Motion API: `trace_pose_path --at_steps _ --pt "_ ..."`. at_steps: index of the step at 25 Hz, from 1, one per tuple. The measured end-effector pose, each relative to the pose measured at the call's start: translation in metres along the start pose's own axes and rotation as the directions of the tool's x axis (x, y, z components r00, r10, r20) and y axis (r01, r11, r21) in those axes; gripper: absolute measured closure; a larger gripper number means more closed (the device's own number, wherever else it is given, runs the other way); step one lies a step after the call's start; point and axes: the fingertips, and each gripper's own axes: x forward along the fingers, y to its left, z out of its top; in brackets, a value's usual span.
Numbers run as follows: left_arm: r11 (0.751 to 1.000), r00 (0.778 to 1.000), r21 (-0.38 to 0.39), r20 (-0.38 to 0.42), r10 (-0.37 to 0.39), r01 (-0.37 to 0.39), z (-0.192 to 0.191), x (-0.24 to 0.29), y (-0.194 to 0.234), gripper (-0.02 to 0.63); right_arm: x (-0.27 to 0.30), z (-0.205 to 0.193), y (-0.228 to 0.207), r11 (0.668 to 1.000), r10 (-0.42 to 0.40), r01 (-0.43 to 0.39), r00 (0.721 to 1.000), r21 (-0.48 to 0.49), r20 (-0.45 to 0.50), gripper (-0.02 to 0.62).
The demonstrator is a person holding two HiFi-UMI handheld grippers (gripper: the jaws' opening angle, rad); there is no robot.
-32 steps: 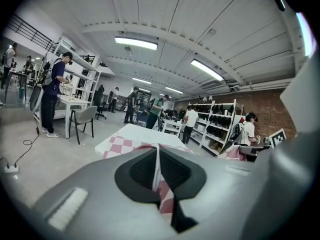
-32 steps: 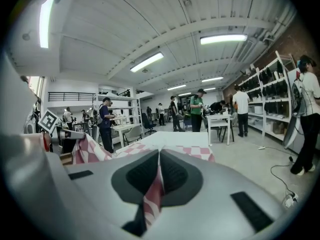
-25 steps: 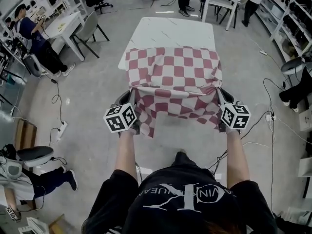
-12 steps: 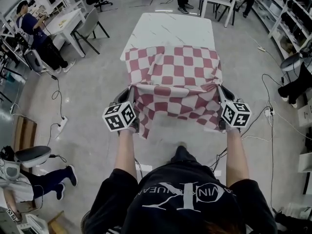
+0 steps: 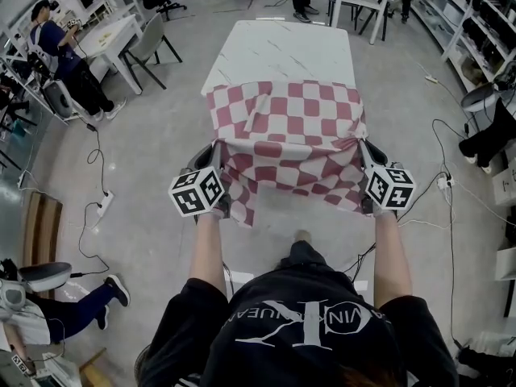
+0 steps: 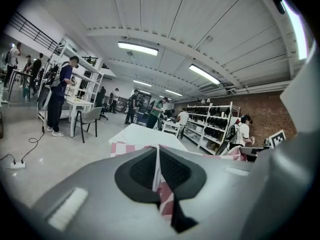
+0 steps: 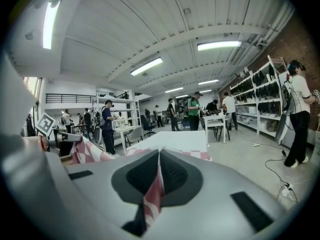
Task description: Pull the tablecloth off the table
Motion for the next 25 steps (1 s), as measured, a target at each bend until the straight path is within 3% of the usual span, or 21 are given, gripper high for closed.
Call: trace_pose_path --at_steps 25 --pt "1.000 1.000 -0.015 -0.003 -0.001 0.001 -0.019 -0.049 0.014 0.595 -0.032 -0.011 0.036 1.000 0.004 -0.004 1.000 -0.009 0.008 0.581"
